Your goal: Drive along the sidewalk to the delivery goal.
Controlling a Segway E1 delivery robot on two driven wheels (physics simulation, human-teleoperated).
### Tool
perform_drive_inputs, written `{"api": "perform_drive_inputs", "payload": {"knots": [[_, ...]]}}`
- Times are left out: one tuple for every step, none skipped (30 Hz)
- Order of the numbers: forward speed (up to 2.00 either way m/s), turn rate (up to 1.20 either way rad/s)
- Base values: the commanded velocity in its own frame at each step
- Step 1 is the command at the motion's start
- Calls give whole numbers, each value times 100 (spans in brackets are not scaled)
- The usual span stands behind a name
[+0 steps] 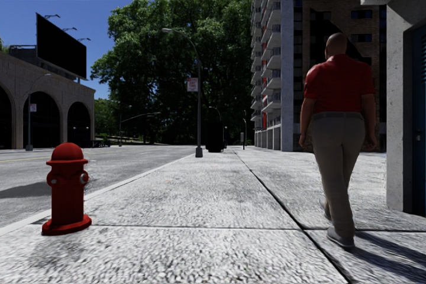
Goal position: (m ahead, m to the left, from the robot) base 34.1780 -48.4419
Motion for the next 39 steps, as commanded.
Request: {"api": "perform_drive_inputs", "payload": {"knots": [[200, 0], [200, 0], [200, 1], [200, 28], [200, 36], [200, 36], [200, 36], [200, 16], [200, 16], [200, 0], [200, 0], [200, 0], [200, 0], [200, 0], [125, 0], [125, 0], [0, 0], [0, 0], [0, 0], [0, 0], [0, 0], [0, 0], [0, 0], [0, 0], [0, 0], [0, 0], [0, 0], [0, 0], [0, 0], [0, 0], [0, 0], [0, 0], [0, 0], [0, 0], [0, 0], [0, 0], [0, 0], [0, 0], [0, 0]]}}
